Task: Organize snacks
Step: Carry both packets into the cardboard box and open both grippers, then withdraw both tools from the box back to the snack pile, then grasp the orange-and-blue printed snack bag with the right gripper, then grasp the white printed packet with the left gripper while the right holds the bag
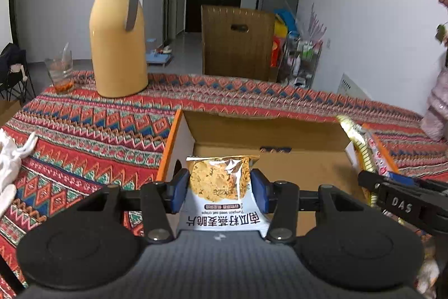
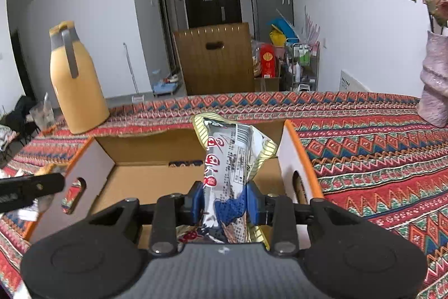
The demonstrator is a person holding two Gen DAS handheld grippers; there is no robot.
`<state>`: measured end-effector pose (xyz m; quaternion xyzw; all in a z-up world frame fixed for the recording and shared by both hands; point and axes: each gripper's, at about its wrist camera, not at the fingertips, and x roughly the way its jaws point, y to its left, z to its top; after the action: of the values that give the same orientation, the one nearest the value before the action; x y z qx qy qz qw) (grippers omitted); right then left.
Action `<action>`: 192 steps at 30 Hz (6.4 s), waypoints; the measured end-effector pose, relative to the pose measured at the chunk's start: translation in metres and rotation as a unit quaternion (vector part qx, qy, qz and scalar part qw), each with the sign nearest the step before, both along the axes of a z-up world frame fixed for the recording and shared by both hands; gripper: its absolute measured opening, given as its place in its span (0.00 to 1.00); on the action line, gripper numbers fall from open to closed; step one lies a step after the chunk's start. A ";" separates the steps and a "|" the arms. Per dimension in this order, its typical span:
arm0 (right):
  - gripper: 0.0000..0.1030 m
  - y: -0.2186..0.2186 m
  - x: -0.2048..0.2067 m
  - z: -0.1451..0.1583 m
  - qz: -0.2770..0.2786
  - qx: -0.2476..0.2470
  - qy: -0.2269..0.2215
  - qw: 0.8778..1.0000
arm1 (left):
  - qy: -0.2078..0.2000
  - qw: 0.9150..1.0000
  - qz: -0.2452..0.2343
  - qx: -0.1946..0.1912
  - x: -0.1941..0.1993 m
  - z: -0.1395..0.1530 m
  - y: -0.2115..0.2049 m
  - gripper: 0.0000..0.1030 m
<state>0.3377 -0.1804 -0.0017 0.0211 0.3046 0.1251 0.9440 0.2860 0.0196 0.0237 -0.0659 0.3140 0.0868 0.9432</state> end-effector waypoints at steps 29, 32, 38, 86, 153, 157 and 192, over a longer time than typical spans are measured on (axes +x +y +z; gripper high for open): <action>1.00 -0.029 -0.023 0.007 -0.044 0.040 -0.043 0.997 | -0.035 0.999 0.002 -0.014 -0.016 -0.007 0.004 1.00; 1.00 -0.031 -0.029 0.013 -0.043 0.042 -0.054 0.997 | -0.039 0.999 -0.001 -0.014 -0.020 -0.004 0.003 1.00; 1.00 -0.032 -0.048 0.033 -0.041 0.039 -0.088 0.994 | -0.056 0.998 -0.009 -0.011 -0.036 0.012 0.000 1.00; 1.00 -0.012 -0.250 -0.020 0.016 0.010 -0.036 0.999 | -0.026 0.997 -0.067 -0.028 -0.216 -0.039 0.024 1.00; 0.80 -0.058 -0.249 -0.040 -0.044 0.015 -0.053 0.998 | 0.027 0.998 -0.049 -0.018 -0.206 -0.058 0.019 1.00; 0.81 -0.049 -0.238 -0.054 -0.041 0.005 -0.026 0.999 | 0.028 0.998 -0.047 -0.018 -0.205 -0.059 0.021 1.00; 0.53 -0.064 -0.246 -0.033 -0.061 0.019 -0.081 0.995 | 0.059 0.994 -0.088 0.019 -0.124 -0.067 0.031 0.96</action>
<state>0.0918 -0.2446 -0.0346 0.0474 0.2227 0.0745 0.9709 0.1625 0.0502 -0.0432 -0.0146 0.3717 0.0127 0.9282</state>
